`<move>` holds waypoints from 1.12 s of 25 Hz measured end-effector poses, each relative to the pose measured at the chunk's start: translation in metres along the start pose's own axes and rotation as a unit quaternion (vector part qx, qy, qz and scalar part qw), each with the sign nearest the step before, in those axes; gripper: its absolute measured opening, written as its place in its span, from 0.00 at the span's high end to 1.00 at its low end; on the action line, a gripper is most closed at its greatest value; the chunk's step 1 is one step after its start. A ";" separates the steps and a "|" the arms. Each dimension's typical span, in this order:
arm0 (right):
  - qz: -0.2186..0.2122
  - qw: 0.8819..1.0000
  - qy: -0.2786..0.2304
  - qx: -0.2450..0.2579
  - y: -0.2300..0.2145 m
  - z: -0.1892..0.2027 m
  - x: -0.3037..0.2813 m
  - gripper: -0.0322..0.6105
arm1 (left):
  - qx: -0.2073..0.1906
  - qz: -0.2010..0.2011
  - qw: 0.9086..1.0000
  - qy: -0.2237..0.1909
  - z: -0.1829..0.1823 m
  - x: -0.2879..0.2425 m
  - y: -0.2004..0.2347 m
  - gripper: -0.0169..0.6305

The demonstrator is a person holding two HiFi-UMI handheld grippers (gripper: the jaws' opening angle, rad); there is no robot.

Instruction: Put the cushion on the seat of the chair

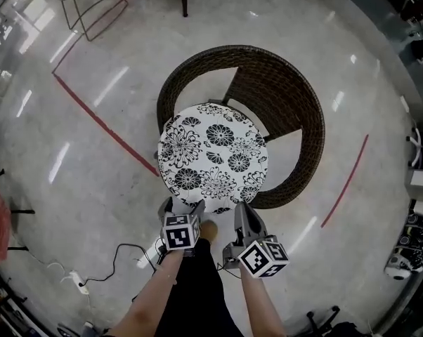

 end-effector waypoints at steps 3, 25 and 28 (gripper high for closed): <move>-0.015 1.000 -0.006 0.006 0.016 -0.009 -0.001 0.91 | -0.011 0.006 0.999 -0.043 -0.022 0.023 0.000 0.38; -0.066 0.996 -0.057 -0.009 0.107 -0.059 0.063 0.91 | -0.048 0.099 0.977 -0.184 -0.106 0.166 -0.038 0.98; -0.077 0.995 -0.064 -0.007 0.118 -0.063 0.071 0.91 | -0.058 0.121 0.970 -0.202 -0.115 0.187 -0.048 0.98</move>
Point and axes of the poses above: the fingertips, and each gripper's own axes: x backward along the fingers, y to its left, z out of its underside, the point moved 5 cm from there along x, backward along the fingers, and after that the axes turned 6 degrees about -x, right-handed, at the moved point
